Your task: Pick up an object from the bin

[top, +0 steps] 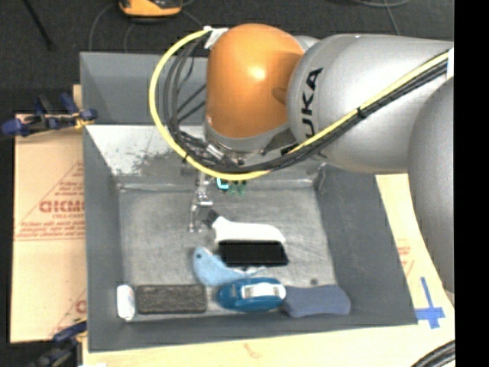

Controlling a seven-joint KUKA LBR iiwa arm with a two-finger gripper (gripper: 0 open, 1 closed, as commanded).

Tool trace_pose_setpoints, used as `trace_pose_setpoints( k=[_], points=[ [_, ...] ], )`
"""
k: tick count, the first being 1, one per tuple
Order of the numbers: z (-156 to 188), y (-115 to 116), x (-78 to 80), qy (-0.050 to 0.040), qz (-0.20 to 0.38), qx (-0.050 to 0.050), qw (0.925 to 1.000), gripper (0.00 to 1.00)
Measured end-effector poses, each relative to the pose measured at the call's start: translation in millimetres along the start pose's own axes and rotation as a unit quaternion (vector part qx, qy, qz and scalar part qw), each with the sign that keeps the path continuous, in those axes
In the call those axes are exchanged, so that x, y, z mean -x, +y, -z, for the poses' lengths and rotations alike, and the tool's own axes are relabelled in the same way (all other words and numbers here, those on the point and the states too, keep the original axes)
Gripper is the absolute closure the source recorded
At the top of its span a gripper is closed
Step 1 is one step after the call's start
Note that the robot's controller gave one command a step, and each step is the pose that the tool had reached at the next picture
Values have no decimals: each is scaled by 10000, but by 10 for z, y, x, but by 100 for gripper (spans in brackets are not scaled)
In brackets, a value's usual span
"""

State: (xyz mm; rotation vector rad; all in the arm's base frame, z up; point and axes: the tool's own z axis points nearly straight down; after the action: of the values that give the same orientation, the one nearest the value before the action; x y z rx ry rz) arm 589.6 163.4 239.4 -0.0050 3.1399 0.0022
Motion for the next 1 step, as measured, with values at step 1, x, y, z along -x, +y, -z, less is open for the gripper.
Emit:
trace_pose_setpoints(
  k=[1],
  points=[
    [9, -4, 8, -11, -16, 2, 10000, 0]
  ],
)
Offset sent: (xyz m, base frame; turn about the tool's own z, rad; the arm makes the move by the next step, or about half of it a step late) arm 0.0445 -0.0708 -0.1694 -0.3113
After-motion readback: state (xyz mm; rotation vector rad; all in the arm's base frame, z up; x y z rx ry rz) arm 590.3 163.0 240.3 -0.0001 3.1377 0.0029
